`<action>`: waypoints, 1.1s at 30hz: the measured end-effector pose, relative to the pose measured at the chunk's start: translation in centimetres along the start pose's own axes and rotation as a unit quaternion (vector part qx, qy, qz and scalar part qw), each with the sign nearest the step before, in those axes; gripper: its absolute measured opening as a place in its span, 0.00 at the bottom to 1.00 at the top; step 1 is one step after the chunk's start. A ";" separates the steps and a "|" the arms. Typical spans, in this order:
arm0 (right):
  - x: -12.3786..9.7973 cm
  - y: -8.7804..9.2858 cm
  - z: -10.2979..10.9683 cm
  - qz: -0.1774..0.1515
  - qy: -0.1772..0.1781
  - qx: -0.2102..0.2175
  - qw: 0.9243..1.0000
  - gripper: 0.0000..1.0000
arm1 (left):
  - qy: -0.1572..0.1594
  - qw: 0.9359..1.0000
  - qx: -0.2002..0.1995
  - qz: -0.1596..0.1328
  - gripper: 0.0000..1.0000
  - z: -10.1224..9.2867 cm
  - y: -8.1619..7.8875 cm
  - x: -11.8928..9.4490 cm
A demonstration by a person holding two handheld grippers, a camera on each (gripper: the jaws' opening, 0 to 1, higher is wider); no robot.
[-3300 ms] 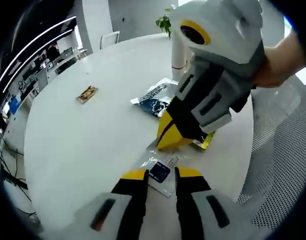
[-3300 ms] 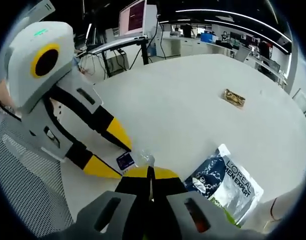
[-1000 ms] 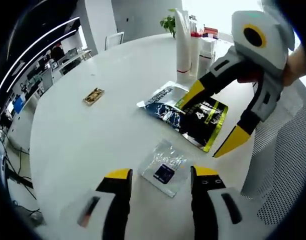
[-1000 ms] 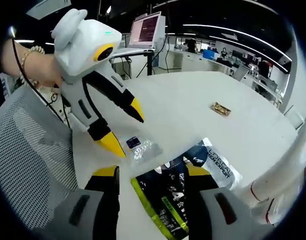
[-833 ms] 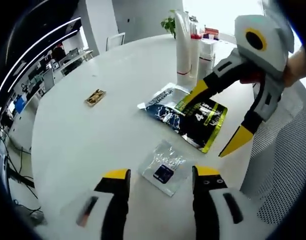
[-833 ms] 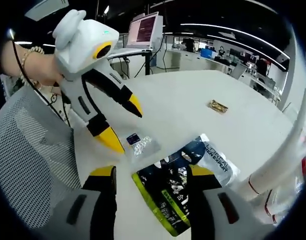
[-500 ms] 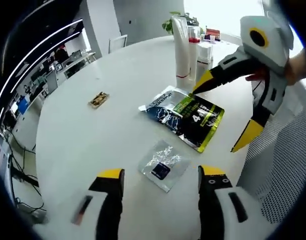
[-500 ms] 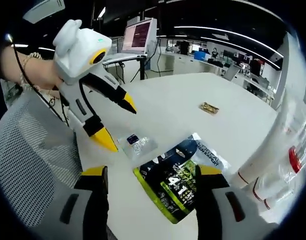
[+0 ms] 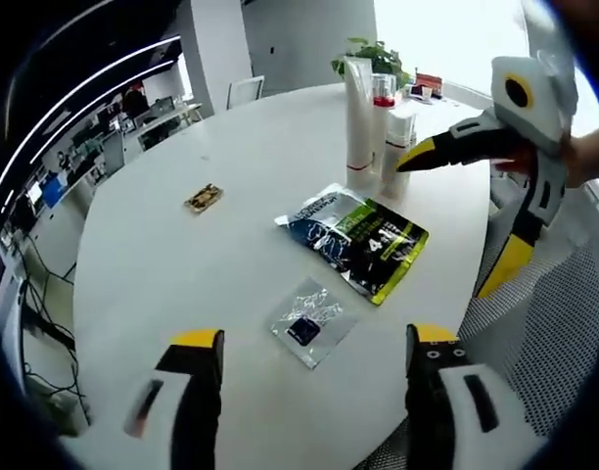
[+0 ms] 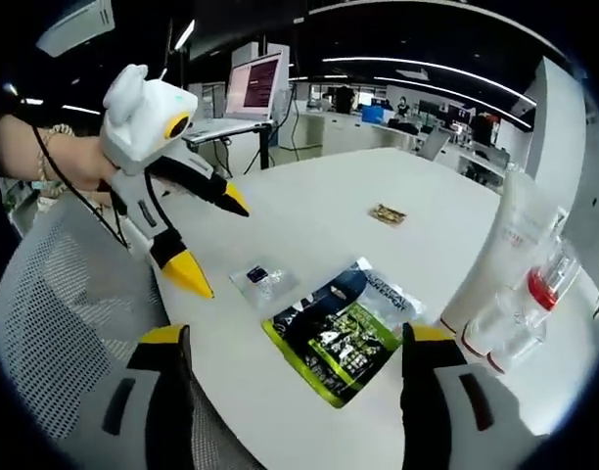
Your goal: Arrange the skincare products in the storage area until every visible bottle or jar stands upright without overlapping.
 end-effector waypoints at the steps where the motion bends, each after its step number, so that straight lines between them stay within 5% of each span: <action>1: -0.4 0.0 -0.1 -0.006 0.005 0.004 1.000 0.89 | 0.000 1.000 -0.003 -0.002 0.84 0.0 0.0 -0.1; 13: -5.0 0.9 -1.0 -0.033 0.050 0.046 0.997 1.00 | -0.003 0.999 -0.046 -0.012 0.92 0.1 -0.3 -2.0; 33: -9.6 2.6 -3.6 -0.067 0.095 0.096 0.989 1.00 | -0.015 0.994 -0.102 -0.024 0.99 0.3 0.0 -3.8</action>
Point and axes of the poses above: the point that each gripper's makers call its tool centre point, and the gripper's own axes: x roughly forward along the fingers, z roughly to its left, y roughly out of its underside, the point moved 10 cm from there along -x, roughly backward along the fingers, and after that the axes turned 12 degrees about -y, right-handed, at the moved point
